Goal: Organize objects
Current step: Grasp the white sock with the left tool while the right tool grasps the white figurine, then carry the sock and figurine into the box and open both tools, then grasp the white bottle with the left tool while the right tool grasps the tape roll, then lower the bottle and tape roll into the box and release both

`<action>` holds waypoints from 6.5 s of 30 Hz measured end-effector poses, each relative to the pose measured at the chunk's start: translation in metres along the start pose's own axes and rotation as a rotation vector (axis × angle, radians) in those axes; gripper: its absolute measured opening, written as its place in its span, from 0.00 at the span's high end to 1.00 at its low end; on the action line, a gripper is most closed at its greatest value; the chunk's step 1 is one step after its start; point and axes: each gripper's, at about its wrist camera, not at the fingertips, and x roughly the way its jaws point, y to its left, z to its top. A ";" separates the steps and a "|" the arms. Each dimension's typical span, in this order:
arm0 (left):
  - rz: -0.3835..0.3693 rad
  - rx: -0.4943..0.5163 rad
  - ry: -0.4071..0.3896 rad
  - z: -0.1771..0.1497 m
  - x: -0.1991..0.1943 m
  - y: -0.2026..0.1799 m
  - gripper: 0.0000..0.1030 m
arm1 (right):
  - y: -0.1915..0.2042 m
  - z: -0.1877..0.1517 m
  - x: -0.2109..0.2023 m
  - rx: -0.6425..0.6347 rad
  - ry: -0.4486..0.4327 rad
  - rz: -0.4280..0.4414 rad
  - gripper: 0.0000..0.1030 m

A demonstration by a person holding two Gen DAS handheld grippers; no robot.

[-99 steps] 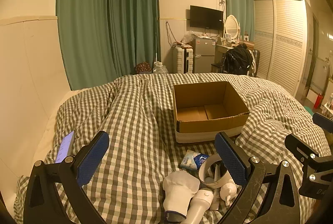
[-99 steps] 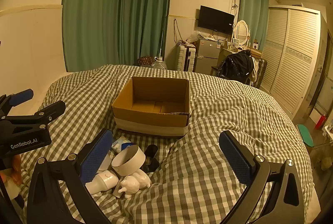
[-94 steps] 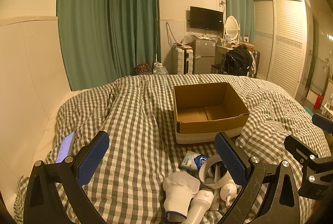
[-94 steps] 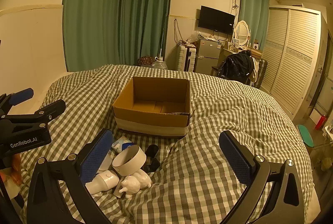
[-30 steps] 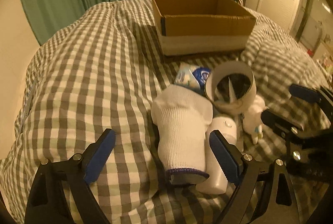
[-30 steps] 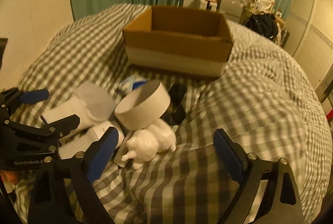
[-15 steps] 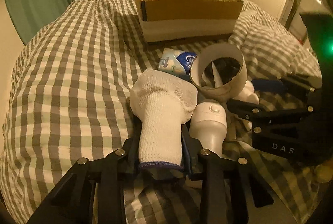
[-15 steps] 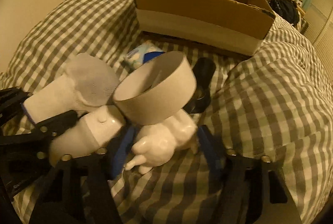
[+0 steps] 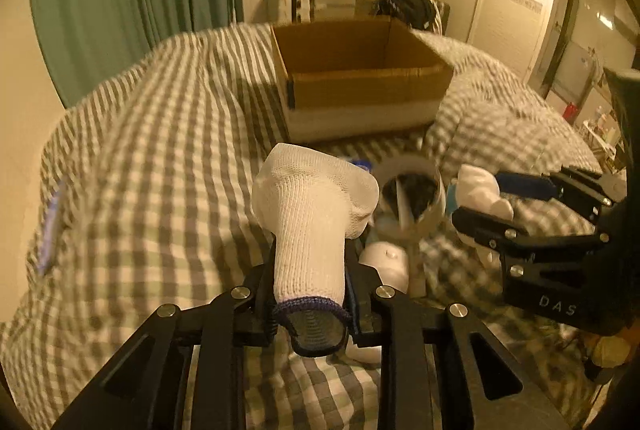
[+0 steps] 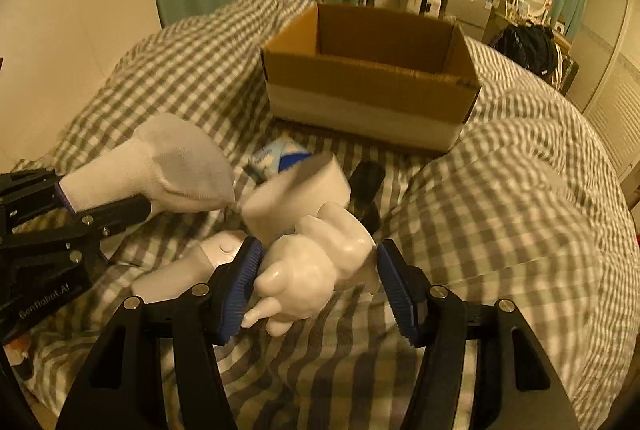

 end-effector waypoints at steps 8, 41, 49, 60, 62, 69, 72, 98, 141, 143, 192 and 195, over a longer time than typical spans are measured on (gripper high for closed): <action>0.001 0.011 -0.071 0.036 -0.021 0.003 0.76 | 0.002 0.023 -0.043 -0.008 -0.098 0.018 0.42; -0.068 0.106 -0.046 0.243 0.159 -0.008 0.76 | -0.121 0.255 0.071 0.057 -0.183 -0.009 0.43; -0.094 0.140 -0.003 0.235 0.192 -0.014 0.75 | -0.141 0.246 0.133 0.095 -0.110 0.011 0.42; -0.083 0.107 -0.010 0.224 0.164 -0.010 0.25 | -0.143 0.244 0.096 0.123 -0.187 0.026 0.23; -0.077 0.106 -0.020 0.223 0.148 -0.007 0.24 | -0.140 0.242 0.079 0.118 -0.203 0.011 0.23; -0.034 0.094 -0.055 0.209 0.084 -0.003 0.21 | -0.128 0.232 0.003 0.081 -0.257 -0.029 0.23; 0.001 0.092 -0.045 0.197 0.063 0.001 0.21 | -0.119 0.221 -0.029 0.046 -0.277 -0.050 0.23; 0.034 -0.026 0.131 0.009 0.054 -0.011 0.21 | -0.050 0.021 -0.009 0.081 -0.019 -0.043 0.23; -0.002 -0.068 0.095 -0.006 0.057 0.019 0.58 | -0.006 0.021 0.058 0.144 0.120 0.139 0.85; 0.007 -0.067 0.090 -0.005 0.054 0.019 0.58 | -0.004 0.022 0.051 0.130 0.104 0.125 0.87; -0.089 0.074 -0.064 0.232 0.188 -0.006 0.36 | -0.150 0.212 0.120 0.164 -0.104 -0.039 0.59; -0.089 0.065 -0.104 0.237 0.171 -0.007 0.19 | -0.154 0.213 0.108 0.181 -0.140 -0.010 0.45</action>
